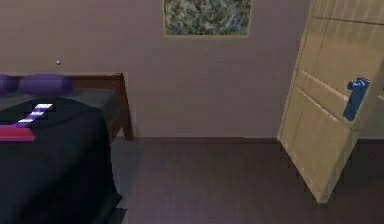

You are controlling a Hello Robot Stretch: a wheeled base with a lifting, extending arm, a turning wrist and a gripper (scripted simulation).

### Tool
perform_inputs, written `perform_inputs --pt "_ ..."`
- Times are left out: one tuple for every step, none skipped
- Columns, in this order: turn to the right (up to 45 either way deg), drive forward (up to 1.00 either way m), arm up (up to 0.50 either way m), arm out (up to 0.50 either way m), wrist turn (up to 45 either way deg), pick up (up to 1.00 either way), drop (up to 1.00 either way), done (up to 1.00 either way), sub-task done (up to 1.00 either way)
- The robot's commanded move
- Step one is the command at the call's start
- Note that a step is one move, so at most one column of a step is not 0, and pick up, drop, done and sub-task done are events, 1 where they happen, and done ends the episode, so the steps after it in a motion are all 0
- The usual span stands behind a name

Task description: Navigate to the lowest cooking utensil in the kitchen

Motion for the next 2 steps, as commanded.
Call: perform_inputs --pt "45.0 0.0 0.0 0.0 0.0 0.0 0.0 0.0 0.0" --pt "24.0 0.0 0.0 0.0 0.0 0.0 0.0 0.0 0.0"
